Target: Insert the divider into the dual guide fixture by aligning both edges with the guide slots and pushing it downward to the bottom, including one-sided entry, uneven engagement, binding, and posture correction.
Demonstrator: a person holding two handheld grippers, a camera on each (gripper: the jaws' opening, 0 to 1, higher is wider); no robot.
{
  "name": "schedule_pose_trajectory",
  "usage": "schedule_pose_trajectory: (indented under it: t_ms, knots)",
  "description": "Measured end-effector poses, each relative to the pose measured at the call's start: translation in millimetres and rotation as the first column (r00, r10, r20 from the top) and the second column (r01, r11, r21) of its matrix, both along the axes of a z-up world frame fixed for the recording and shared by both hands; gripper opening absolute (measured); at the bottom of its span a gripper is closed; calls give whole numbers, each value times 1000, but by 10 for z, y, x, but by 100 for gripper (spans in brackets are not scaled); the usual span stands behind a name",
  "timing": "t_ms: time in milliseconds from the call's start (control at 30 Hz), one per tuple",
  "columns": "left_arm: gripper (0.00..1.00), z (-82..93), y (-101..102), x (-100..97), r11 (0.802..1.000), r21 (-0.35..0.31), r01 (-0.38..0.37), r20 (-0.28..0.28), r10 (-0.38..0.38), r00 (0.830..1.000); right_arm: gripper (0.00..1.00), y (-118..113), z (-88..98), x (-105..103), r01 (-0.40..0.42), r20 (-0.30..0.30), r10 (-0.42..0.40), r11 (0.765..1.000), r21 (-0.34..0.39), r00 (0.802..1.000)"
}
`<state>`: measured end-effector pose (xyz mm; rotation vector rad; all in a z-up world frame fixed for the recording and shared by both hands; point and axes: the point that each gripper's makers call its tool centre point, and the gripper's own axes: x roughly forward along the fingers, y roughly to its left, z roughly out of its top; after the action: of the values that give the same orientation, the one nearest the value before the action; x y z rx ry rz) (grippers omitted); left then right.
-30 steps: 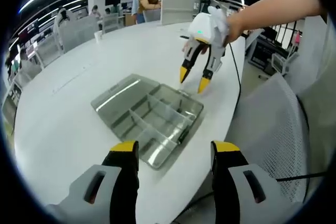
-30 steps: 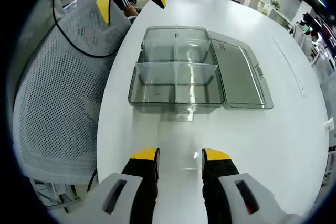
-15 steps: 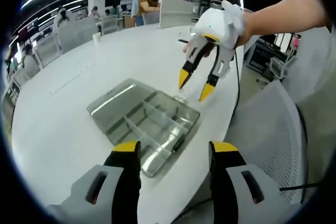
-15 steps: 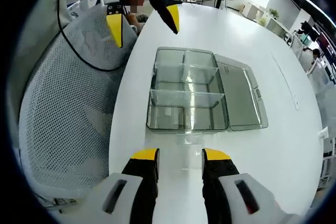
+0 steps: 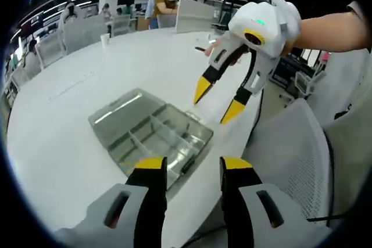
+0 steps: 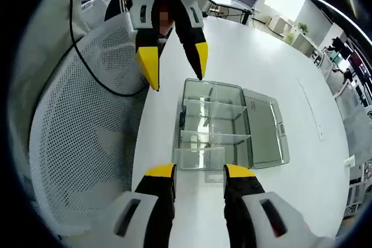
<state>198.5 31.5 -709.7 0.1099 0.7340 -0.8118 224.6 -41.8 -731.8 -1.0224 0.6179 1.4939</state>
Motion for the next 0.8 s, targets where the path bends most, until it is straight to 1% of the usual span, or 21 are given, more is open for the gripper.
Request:
schedule_pose_trajectory:
  t_ms: [167,300,467,567,700,800]
  knots:
    - [30,48,-33,29,999,-33,-16,-10,16,1000,28,55,51,-61,-10,10,10,1000,13,1000]
    - [29,75,-51,38,999,-40,-22,-9,22,1000,28,95,91,-97,-7,18,6,1000,24,1000]
    - [27,99,-64,28,997,-68,-43,-26,41,999,28,145,124,-163,-17,23,17,999,34,1000]
    - [26,127,-70,37,993,-99,-66,-46,62,997,28,170,157,-181,-28,35,27,999,39,999]
    - [24,142,-74,38,992,-101,-72,-47,68,997,28,214,209,-203,-32,41,30,998,52,999]
    - [21,160,-76,40,988,-124,-95,-63,88,994,28,247,230,-224,-34,46,31,998,61,998]
